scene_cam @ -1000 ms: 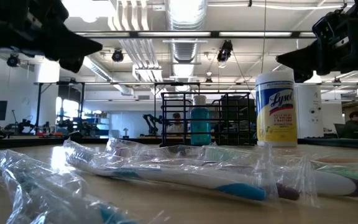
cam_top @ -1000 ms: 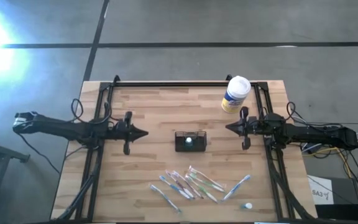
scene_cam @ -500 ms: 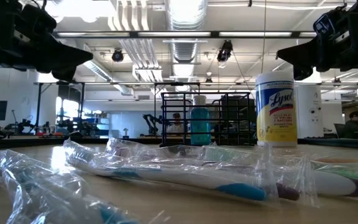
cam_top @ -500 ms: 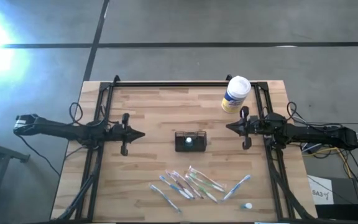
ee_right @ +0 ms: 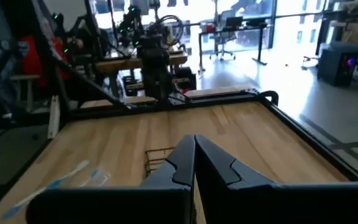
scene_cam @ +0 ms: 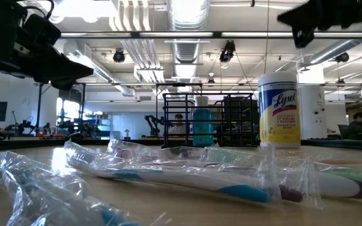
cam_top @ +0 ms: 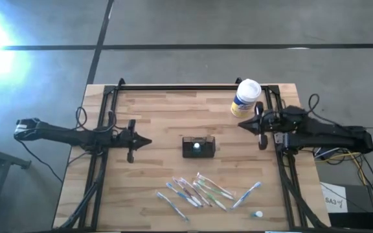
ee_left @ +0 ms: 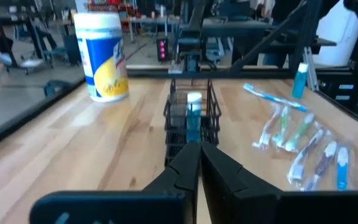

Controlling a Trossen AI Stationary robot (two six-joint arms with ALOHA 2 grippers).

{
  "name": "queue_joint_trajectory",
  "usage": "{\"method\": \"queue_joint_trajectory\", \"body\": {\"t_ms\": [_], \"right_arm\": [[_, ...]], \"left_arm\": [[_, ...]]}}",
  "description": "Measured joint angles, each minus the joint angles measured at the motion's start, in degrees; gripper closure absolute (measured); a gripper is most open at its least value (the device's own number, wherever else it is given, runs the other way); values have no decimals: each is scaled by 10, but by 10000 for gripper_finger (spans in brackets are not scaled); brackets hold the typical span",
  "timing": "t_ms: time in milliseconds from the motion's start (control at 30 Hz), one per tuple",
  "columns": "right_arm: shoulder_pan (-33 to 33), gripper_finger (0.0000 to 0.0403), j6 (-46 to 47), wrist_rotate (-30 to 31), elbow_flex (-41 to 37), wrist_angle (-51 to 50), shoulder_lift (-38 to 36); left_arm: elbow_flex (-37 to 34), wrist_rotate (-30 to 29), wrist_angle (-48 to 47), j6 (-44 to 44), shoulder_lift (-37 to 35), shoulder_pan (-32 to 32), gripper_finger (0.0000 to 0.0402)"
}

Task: Pick & Place toothbrushing station
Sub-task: Put the blue mouthwash into the black mesh organizer

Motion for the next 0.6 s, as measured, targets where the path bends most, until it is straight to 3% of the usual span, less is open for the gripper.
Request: {"method": "queue_joint_trajectory", "body": {"t_ms": [100, 333, 467, 600], "right_arm": [[36, 394, -1, 22, 98, -116, 34], [208, 394, 32, 197, 302, -380, 151], [312, 394, 125, 271, 406, -549, 230], [402, 394, 237, 292, 487, -666, 309]], "left_arm": [[0, 0, 1, -10, 0, 0, 379], [0, -1, 0, -12, 0, 0, 378], [0, -1, 0, -13, 0, 0, 378], [-1, -1, -4, -13, 0, 0, 378]]}}
